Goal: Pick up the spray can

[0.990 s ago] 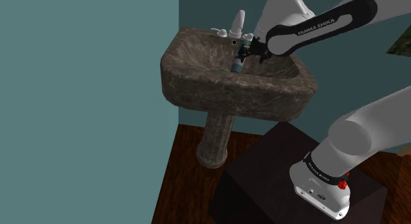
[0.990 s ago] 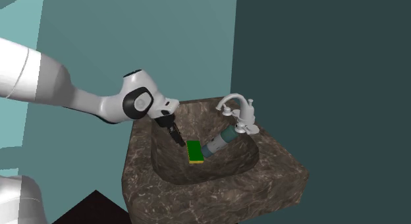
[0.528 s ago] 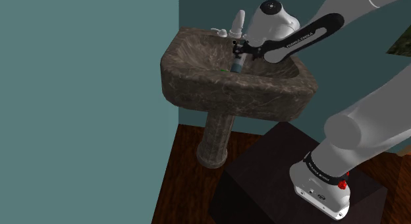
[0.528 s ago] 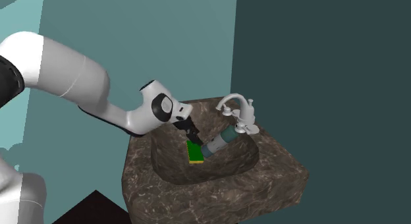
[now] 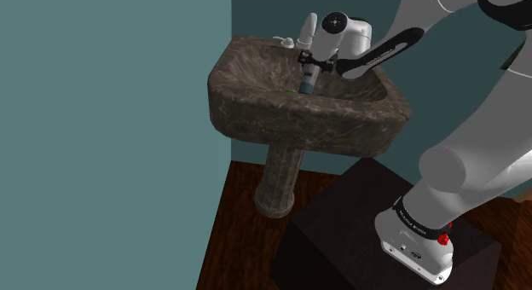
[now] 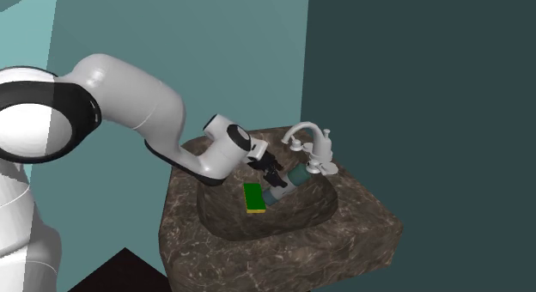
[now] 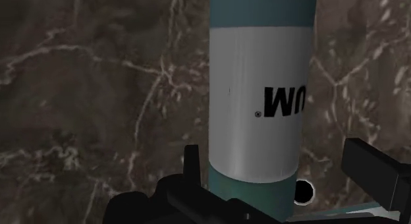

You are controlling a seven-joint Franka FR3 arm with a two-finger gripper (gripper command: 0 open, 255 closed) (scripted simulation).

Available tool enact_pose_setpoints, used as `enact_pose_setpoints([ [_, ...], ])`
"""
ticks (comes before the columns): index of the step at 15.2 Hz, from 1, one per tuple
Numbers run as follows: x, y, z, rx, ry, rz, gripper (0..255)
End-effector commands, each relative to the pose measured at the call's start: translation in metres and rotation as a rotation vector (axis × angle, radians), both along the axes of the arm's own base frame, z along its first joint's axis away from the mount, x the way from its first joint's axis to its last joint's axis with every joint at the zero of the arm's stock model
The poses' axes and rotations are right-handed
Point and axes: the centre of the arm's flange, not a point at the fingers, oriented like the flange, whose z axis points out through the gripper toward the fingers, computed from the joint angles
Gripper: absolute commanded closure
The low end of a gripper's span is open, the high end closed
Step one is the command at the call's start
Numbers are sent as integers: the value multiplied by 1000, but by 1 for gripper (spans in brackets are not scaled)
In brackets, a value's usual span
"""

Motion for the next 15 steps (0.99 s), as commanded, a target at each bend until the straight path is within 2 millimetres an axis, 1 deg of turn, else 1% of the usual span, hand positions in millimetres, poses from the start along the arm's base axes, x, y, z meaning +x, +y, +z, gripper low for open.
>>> enact_pose_setpoints([
  [1, 4, -4, -8, -5, -10, -7, 0],
  [5, 4, -4, -29, -5, -10, -7, 0],
  [6, 4, -4, -38, -5, -10, -7, 0],
  [8, 4, -4, -38, -5, -9, -7, 0],
  [9, 4, -4, -38, -5, -9, -7, 255],
  [15, 4, -3, -38, -5, -9, -7, 255],
])
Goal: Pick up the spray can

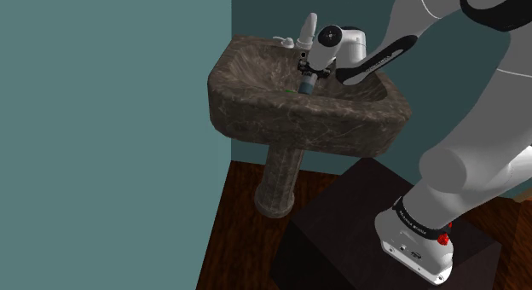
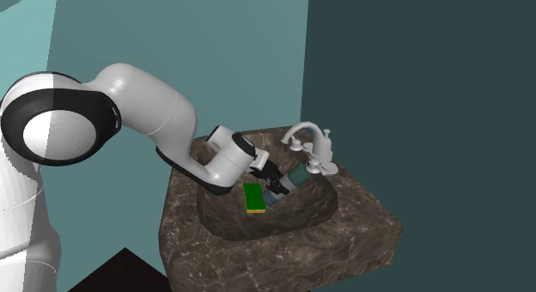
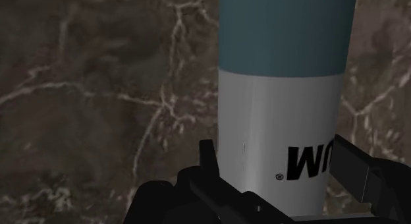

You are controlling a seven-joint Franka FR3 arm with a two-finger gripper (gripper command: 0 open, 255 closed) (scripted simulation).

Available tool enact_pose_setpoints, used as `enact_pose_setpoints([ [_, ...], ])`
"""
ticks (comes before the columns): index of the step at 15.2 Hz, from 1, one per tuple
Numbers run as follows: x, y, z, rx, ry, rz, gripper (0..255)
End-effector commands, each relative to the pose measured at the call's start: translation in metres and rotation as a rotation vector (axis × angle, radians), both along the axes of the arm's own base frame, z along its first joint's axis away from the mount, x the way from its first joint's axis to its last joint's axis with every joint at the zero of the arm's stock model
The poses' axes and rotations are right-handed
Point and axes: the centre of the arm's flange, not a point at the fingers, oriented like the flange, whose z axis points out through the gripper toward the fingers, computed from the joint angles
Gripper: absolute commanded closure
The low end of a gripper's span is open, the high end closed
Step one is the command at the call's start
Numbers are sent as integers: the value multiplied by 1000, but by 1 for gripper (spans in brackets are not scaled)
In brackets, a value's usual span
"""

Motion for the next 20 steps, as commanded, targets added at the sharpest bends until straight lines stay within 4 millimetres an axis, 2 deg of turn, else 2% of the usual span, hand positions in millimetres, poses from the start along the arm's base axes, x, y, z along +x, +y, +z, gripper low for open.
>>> enact_pose_setpoints([
  [1, 0, 0, -1, 0, 1, 0, 255],
  [3, 0, 0, 0, 0, 1, 0, 255],
  [18, 0, 0, 79, 0, 1, 0, 255],
  [20, 0, 0, 80, 0, 1, 0, 255],
])
